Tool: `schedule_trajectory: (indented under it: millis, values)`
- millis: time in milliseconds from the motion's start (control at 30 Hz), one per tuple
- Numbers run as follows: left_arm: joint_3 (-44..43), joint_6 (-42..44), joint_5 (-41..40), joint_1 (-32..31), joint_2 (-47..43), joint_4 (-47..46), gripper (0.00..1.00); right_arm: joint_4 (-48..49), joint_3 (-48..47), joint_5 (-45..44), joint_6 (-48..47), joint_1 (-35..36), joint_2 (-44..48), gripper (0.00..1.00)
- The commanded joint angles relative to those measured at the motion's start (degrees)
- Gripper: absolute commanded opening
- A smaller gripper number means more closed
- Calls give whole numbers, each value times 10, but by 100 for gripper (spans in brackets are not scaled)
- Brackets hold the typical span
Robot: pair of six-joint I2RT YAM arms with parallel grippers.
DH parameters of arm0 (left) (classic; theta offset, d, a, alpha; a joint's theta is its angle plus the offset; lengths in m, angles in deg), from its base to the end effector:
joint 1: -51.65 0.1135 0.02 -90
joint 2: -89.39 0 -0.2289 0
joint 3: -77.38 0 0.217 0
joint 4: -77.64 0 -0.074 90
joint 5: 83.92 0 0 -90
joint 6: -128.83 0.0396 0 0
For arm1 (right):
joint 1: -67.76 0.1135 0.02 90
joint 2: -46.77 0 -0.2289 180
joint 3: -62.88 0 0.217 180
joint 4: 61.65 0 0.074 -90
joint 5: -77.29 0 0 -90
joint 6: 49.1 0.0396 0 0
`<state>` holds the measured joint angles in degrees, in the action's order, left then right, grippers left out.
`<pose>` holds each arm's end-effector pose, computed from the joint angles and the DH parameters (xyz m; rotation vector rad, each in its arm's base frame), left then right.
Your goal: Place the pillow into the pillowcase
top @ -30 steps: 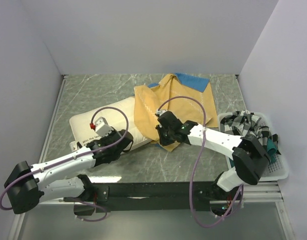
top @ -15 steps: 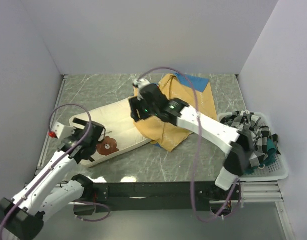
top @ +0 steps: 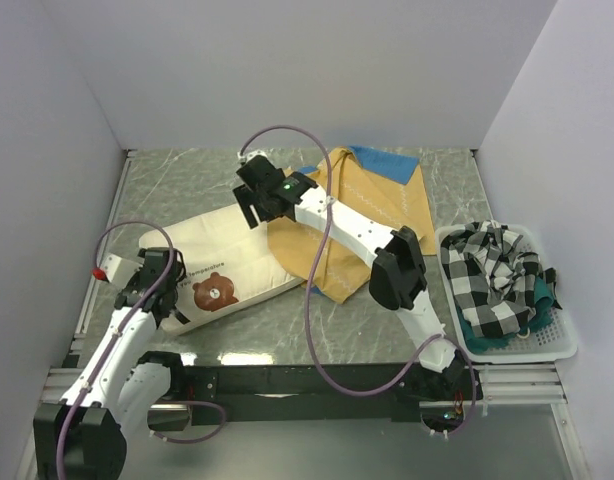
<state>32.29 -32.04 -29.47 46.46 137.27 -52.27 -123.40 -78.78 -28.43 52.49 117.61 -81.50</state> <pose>0.1488 0.0096 0.1880 -1.4336 1.7714 0.1035 0.2967 0.3350 0.2597 -0.6613 2.2875 0.1797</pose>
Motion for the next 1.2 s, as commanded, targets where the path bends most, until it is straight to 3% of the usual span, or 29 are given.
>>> schedule_trajectory:
  millis: [0, 133, 167, 233, 267, 300, 400, 500, 533, 633, 733, 933, 1067, 1100, 1167]
  values:
    - [34, 54, 93, 3, -11, -118, 91, 2, 4, -39, 1, -40, 7, 85]
    - [66, 70, 139, 2, -25, -171, 62, 14, 3, -7, -2, -55, -8, 82]
    - [71, 74, 149, 2, -30, -183, 45, 15, -2, -5, -5, -55, -11, 82]
    - [81, 86, 179, 1, -35, -205, 26, 12, -11, -2, -4, -55, -22, 79]
    - [83, 88, 187, 1, -42, -208, 8, 10, -20, -2, -5, -56, -26, 76]
    - [86, 93, 195, 1, -47, -210, 1, 8, -25, 0, -5, -58, -35, 73]
    - [92, 104, 221, -3, -74, -215, 1, 3, -41, 5, -4, -62, -50, 70]
    - [94, 114, 246, -7, -102, -216, 1, -8, -61, 1, -2, -64, -65, 52]
    - [95, 115, 263, -10, -112, -217, 1, -14, -68, -2, 2, -64, -67, 36]
    - [92, 117, 283, -31, -119, -224, 1, -34, -98, -15, 6, -53, -59, 16]
    - [93, 102, 278, -89, -124, -230, 1, -38, -117, -15, 7, -33, -28, 8]
    - [105, 43, 203, -228, -114, -280, 1, -25, -135, 23, 21, 15, 39, 0]
    - [80, 23, 155, -253, -92, -258, 1, -19, -85, -3, 23, 34, 67, 0]
    - [74, 14, 146, -253, -94, -246, 1, -17, -66, -25, 25, 31, 84, 2]
    - [65, 7, 124, -253, -114, -214, 1, 0, 5, -74, 26, 19, 105, 16]
